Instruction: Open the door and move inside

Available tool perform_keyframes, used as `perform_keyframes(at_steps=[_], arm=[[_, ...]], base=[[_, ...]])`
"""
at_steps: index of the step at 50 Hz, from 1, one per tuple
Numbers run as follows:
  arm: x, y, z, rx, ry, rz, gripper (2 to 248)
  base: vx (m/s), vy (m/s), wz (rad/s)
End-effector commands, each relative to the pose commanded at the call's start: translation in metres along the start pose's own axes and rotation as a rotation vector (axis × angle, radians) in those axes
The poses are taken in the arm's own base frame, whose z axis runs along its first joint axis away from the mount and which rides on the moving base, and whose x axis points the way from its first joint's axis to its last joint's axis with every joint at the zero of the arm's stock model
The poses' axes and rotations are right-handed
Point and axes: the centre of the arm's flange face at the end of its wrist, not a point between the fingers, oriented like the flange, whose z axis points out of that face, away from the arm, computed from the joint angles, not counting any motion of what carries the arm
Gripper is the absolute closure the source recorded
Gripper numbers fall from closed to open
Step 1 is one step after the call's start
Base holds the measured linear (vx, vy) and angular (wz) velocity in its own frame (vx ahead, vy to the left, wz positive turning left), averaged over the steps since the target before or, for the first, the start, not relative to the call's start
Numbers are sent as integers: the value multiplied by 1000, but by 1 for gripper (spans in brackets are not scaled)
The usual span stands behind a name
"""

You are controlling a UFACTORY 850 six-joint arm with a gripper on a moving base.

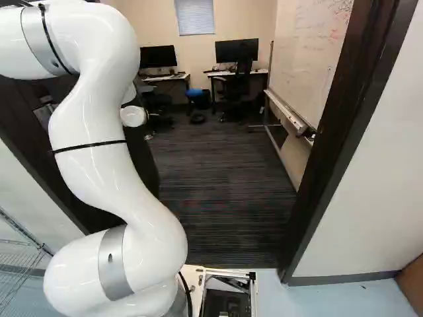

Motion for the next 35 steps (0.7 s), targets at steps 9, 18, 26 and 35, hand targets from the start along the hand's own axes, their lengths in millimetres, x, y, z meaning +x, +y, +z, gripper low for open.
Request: perform_keyframes(at_steps=[9,18,26,35], arm=[[-1,14,-6,-21,-3,7,3],[-2,27,-12,-41,-7,13,3],[-3,39,-18,-59,-10,19,3],[-4,52,-25,-80,-13,26,3]], base=[[0,0,0],[0,0,0],[0,0,0],[0,0,0]])
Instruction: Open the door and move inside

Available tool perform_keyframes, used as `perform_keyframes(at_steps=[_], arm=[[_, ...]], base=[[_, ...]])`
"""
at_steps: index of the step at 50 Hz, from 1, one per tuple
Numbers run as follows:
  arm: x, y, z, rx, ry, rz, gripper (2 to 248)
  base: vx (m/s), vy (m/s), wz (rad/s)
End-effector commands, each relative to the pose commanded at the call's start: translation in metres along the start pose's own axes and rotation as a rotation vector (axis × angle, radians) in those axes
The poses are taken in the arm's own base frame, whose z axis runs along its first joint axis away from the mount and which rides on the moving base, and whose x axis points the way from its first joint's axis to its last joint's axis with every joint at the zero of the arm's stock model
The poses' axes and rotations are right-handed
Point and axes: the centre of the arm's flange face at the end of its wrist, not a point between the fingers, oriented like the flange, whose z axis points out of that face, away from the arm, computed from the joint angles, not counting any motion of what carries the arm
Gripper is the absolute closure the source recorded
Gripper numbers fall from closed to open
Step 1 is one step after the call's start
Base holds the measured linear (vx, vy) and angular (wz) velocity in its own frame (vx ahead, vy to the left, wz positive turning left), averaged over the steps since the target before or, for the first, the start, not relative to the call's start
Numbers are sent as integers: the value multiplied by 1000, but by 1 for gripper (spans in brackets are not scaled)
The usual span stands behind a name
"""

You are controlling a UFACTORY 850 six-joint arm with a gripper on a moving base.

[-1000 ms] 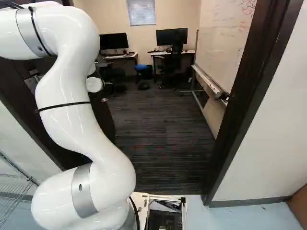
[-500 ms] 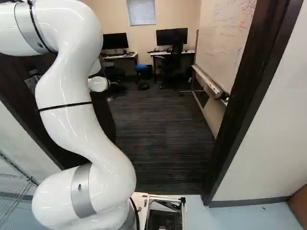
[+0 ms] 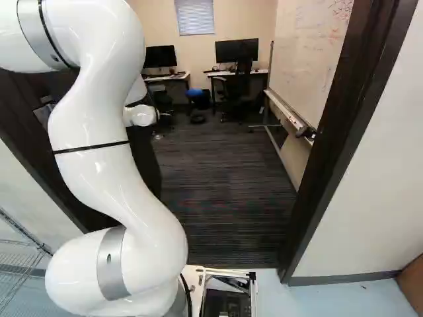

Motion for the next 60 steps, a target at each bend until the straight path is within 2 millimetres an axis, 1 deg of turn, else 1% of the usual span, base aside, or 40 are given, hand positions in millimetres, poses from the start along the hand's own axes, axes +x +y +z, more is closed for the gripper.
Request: perform_keyframes(at_steps=[60], arm=[[-7,90,-36,-146,-13,51,3]], base=[[0,0,0]])
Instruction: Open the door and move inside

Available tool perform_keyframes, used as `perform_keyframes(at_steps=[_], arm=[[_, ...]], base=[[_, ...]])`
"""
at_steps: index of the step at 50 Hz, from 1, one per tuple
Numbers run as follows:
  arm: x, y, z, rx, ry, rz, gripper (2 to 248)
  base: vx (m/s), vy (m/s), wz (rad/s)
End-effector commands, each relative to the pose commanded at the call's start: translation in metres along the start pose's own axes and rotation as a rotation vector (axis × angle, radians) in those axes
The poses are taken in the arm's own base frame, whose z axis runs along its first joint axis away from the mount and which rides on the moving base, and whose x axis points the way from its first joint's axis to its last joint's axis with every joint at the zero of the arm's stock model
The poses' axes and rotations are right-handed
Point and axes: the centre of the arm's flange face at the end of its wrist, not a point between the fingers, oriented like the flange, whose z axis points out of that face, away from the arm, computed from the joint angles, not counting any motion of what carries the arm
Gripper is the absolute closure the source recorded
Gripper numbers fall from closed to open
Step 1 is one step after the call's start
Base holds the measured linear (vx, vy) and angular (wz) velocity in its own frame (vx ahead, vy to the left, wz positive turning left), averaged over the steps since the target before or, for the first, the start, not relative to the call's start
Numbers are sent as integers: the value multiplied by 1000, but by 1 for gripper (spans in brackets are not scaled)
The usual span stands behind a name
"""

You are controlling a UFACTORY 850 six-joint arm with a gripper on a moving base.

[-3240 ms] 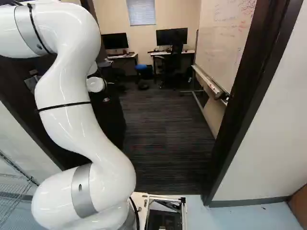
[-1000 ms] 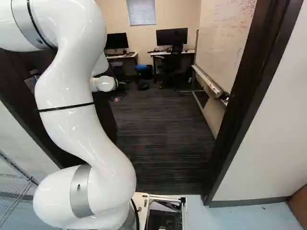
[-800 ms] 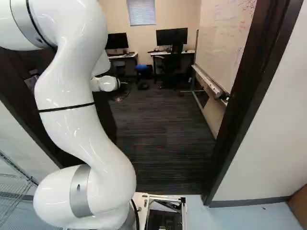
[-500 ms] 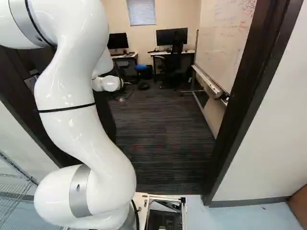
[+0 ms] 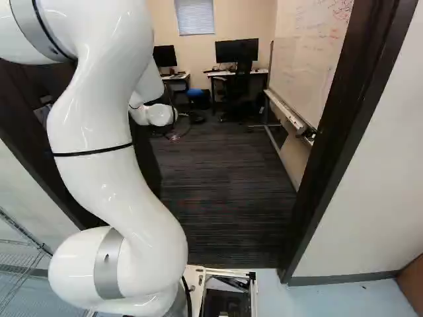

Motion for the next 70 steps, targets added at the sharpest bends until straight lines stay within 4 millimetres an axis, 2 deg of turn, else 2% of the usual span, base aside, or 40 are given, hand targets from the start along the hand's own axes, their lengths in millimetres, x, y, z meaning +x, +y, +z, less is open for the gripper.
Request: perform_keyframes(at_steps=[20,45,70], arm=[[-1,31,-7,-50,-2,18,3],[-5,34,-17,-55,-1,18,3],[-18,42,-50,-70,2,20,3]], base=[[0,0,0],[0,0,0],[0,0,0]])
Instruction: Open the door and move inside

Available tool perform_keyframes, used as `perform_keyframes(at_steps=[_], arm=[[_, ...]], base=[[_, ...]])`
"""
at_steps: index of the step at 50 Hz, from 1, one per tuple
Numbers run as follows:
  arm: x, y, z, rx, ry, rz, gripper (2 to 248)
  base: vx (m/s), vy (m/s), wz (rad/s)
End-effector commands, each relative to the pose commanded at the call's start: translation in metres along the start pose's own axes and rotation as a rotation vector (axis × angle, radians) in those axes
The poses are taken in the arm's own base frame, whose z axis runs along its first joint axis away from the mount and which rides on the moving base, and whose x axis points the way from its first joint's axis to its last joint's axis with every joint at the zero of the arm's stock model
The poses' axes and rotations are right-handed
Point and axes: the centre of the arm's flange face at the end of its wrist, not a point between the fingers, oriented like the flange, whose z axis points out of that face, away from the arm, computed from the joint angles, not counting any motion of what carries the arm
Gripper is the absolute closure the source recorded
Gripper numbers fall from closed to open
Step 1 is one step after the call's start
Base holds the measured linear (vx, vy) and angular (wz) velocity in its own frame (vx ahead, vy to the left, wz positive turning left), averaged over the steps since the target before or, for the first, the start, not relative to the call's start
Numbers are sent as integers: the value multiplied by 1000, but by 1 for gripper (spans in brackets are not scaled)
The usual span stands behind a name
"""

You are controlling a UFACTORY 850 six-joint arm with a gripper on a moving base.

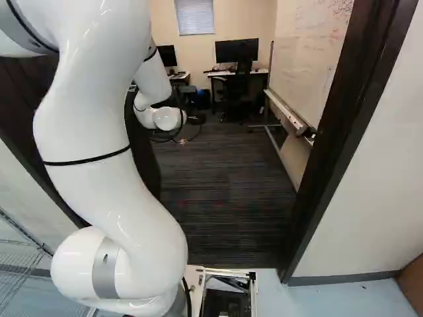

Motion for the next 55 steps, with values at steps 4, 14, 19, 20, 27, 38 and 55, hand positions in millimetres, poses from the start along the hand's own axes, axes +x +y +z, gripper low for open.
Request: perform_keyframes(at_steps=[4,14,19,20,27,38,55], arm=[[-3,2,-7,-3,1,0,3],[-13,9,-29,-13,2,1,3],[-19,12,-40,-18,3,2,3],[-20,13,-42,-19,3,2,3],[-30,17,-61,-27,5,3,3],[-49,25,-93,-41,7,4,3],[-81,33,-140,-61,11,7,3]], base=[[0,0,0],[0,0,0],[0,0,0],[0,0,0],[0,0,0],[0,0,0],[0,0,0]])
